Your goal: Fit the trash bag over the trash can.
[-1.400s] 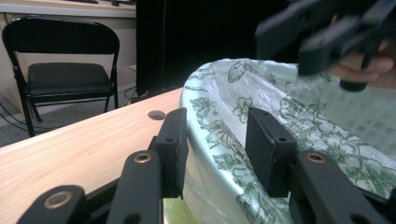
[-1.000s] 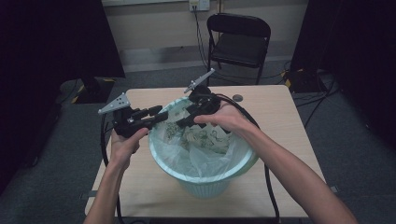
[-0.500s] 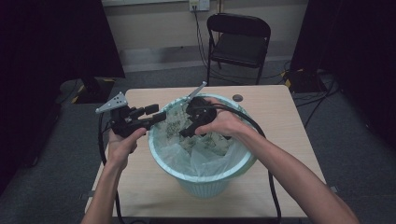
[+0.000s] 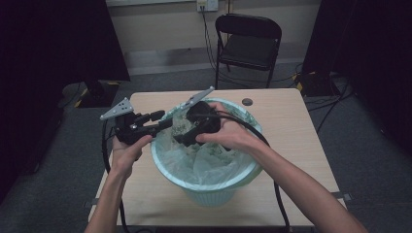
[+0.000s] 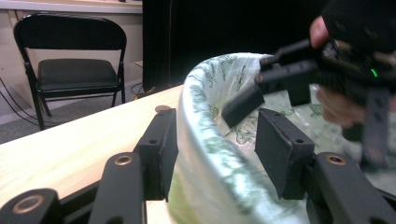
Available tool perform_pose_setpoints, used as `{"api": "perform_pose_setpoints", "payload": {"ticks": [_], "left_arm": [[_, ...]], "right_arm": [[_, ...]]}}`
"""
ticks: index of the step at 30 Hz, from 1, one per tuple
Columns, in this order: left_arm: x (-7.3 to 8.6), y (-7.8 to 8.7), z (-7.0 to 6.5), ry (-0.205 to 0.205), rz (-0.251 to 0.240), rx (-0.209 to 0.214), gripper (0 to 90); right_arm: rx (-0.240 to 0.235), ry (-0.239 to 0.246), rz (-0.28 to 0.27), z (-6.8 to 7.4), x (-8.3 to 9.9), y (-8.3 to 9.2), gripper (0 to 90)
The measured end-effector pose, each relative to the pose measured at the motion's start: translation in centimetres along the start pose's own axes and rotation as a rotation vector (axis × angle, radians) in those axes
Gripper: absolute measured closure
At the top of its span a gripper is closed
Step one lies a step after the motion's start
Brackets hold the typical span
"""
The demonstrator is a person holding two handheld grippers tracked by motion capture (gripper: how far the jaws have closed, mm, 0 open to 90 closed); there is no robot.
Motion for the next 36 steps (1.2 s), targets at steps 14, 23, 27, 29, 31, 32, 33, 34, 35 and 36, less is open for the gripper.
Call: {"api": "perform_pose_setpoints", "payload": {"ticks": [14,23,27,29,31,32,33,34,35,36], "left_arm": [[-0.1,0.5,0.2,-0.001,-0.016,-0.038,45.6],[-0.1,0.8,0.9,0.017,-0.019,-0.079,36.1],[-0.1,0.8,1.2,0.022,-0.014,-0.087,33.0],[-0.1,0.8,1.2,0.027,-0.016,-0.089,32.3],[-0.2,0.8,1.2,0.028,-0.015,-0.092,31.0],[-0.3,0.9,1.3,0.031,-0.016,-0.095,30.0],[-0.3,1.0,1.4,0.036,-0.021,-0.095,29.0],[-0.4,1.0,1.4,0.038,-0.027,-0.096,28.9],[-0.4,1.1,1.4,0.042,-0.031,-0.098,28.6],[-0.4,1.1,1.5,0.046,-0.033,-0.097,27.6]], "right_arm": [[-0.181,0.134,0.034,5.2,0.5,-1.3,16.2],[-0.099,0.1,0.026,3.8,-0.2,-0.8,15.8],[-0.086,0.051,0.017,2.2,-0.3,-0.3,15.8],[-0.077,0.044,0.021,1.6,-0.2,-0.3,15.9],[-0.061,0.023,0.019,0.9,-0.1,-0.2,15.8],[-0.056,0.008,0.013,0.6,-0.1,0.0,15.8],[-0.053,-0.001,0.006,0.3,-0.2,0.1,15.8],[-0.05,-0.009,-0.002,0.0,-0.3,0.2,15.8],[-0.05,-0.01,-0.012,-0.2,-0.4,0.5,15.8],[-0.052,-0.015,-0.021,-0.4,-0.5,0.7,15.8]]}}
Point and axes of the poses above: each handheld gripper's, and its own axes: y roughly backward along the jaws, x roughly out of its underside, z roughly to its left, the point moved 7 cm from there along -y, roughly forward along the jaws, and after that the axes turned 7 degrees about z, right-handed, at the moved point
